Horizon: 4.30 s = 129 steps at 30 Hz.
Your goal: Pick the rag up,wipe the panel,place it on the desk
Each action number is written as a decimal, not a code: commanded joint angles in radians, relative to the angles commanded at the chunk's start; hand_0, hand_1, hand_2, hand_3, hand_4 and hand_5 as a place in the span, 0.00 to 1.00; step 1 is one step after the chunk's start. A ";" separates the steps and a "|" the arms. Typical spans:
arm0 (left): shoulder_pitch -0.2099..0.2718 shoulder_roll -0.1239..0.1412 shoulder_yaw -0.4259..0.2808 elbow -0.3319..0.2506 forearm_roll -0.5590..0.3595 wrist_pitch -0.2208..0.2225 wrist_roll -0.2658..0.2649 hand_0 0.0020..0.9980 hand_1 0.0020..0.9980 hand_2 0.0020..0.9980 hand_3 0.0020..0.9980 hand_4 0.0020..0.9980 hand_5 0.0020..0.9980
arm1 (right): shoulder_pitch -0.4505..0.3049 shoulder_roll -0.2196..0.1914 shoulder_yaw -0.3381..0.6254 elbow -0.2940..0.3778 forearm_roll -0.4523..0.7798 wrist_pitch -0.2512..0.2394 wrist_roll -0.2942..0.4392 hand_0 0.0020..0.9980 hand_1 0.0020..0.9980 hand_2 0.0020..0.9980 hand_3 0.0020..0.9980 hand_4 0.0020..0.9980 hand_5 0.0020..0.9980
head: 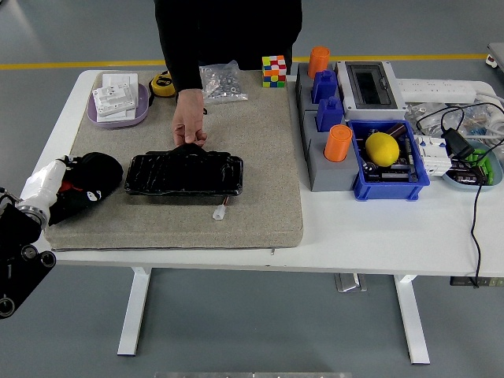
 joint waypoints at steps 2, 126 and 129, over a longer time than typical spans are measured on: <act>0.000 0.000 0.001 0.000 0.003 0.004 0.002 0.52 0.62 0.80 0.78 0.80 0.28 | 0.001 0.000 0.000 0.000 0.000 0.000 0.000 0.73 0.62 0.70 0.61 1.00 0.57; -0.155 -0.110 0.295 -0.139 0.005 0.113 0.043 0.26 0.16 0.45 0.34 0.00 0.00 | 0.013 -0.001 0.031 -0.032 -0.017 0.030 -0.007 0.73 0.61 0.69 0.61 1.00 0.56; -0.169 -0.123 0.320 -0.134 -0.006 0.113 0.042 0.26 0.16 0.45 0.34 0.00 0.00 | 0.013 -0.002 0.030 -0.032 -0.018 0.030 -0.008 0.73 0.61 0.69 0.61 1.00 0.56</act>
